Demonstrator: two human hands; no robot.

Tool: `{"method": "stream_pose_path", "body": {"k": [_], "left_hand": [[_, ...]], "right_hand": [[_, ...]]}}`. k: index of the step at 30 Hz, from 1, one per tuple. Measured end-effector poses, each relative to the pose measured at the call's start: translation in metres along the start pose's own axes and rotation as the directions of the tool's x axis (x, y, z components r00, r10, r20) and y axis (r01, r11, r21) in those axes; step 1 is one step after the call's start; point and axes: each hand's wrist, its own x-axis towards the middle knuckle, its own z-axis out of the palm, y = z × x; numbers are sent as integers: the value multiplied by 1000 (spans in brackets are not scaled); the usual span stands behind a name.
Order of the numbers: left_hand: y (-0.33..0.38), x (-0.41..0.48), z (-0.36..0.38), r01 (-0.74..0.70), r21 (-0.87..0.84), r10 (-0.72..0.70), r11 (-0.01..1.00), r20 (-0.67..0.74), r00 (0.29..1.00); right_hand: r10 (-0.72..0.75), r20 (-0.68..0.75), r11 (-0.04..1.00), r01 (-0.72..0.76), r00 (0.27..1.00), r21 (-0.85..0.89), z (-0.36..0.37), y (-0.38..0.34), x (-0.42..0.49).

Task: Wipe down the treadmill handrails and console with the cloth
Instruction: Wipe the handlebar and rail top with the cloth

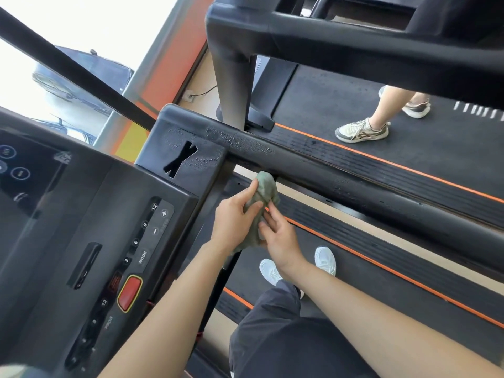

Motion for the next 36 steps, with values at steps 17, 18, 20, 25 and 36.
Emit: {"method": "stream_pose_path", "body": {"k": [17, 18, 20, 25, 36], "left_hand": [[-3, -11, -5, 82, -108, -83, 991, 1, 997], [-3, -8, -2, 91, -102, -92, 991, -4, 996], [-4, -8, -1, 106, -93, -108, 990, -17, 994], [-21, -28, -3, 151, -58, -154, 987, -56, 986], [-54, -67, -28, 357, -177, -371, 917, -54, 927]], "right_hand": [[45, -30, 988, -40, 999, 149, -1, -25, 10], [41, -26, 989, -37, 999, 142, 4, -26, 14], [21, -29, 993, -18, 999, 115, 12, -26, 20], [110, 40, 993, -111, 993, 35, 13, -6, 5], [7, 66, 845, 30, 998, -534, -17, 10, -18]]}}
